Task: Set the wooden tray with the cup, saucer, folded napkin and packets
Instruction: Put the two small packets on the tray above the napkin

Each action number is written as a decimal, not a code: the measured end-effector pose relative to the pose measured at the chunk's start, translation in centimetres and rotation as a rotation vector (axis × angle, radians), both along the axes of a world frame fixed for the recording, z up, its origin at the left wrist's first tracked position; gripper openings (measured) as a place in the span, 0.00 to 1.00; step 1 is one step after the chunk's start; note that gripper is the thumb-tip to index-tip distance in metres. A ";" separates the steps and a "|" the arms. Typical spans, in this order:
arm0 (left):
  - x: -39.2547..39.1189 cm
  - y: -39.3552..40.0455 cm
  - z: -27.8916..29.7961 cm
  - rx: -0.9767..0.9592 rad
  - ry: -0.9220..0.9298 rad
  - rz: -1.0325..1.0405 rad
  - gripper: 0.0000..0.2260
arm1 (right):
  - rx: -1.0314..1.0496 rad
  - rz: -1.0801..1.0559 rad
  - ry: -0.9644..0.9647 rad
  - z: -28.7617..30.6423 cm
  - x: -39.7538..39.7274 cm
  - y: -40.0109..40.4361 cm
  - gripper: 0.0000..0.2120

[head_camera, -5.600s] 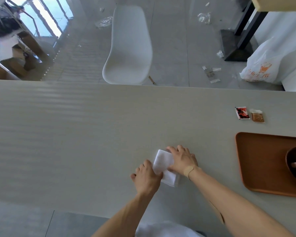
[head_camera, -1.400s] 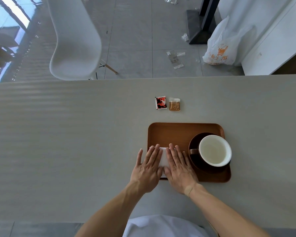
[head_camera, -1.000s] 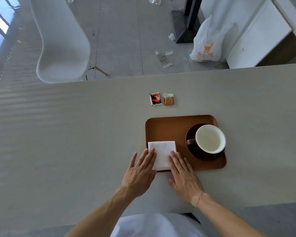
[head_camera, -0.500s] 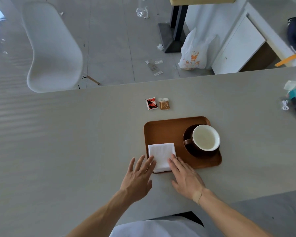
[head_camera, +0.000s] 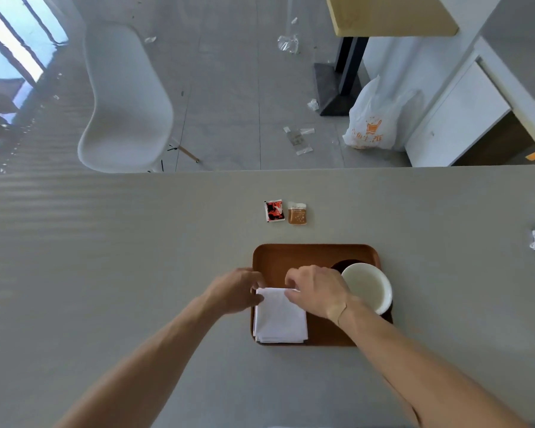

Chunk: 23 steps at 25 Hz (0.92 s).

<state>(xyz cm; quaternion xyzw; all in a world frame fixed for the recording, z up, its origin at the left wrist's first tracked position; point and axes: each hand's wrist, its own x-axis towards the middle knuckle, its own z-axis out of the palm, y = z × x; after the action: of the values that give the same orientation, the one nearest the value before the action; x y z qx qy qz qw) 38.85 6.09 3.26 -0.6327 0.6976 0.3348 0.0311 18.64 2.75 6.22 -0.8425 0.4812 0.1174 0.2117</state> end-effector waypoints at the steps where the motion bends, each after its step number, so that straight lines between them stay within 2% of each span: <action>1: 0.4 -1.5 0.4 0.024 -0.014 0.010 0.10 | 0.013 -0.019 0.017 0.3 -0.2 -2.0 0.13; 6: 2.3 -9.0 1.2 0.140 -0.113 0.042 0.16 | 0.100 -0.151 0.101 0.5 -1.7 -11.2 0.14; 9: 3.1 -13.1 0.9 0.154 -0.145 0.080 0.18 | 0.095 -0.150 0.154 -0.1 -1.9 -15.3 0.15; 15: 2.4 -19.7 -0.4 0.092 -0.168 0.121 0.23 | 0.101 -0.161 0.170 -2.3 -1.0 -20.8 0.21; 18: 1.7 -21.8 -1.4 0.107 -0.208 0.110 0.28 | 0.108 -0.154 0.132 -3.5 0.2 -22.3 0.27; 21: 0.5 -22.7 -2.4 0.001 -0.238 0.103 0.28 | 0.116 -0.176 0.106 -4.9 1.3 -22.4 0.32; 23: -0.4 -22.7 -3.4 -0.084 -0.253 0.085 0.26 | 0.057 -0.196 0.113 -6.1 1.8 -21.8 0.30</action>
<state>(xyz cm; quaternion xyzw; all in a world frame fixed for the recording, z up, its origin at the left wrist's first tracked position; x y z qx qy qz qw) 38.42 -16.59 -0.17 -0.6997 0.6739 0.2241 0.0781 20.47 -19.09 0.15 -0.7771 0.5689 0.1572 0.2186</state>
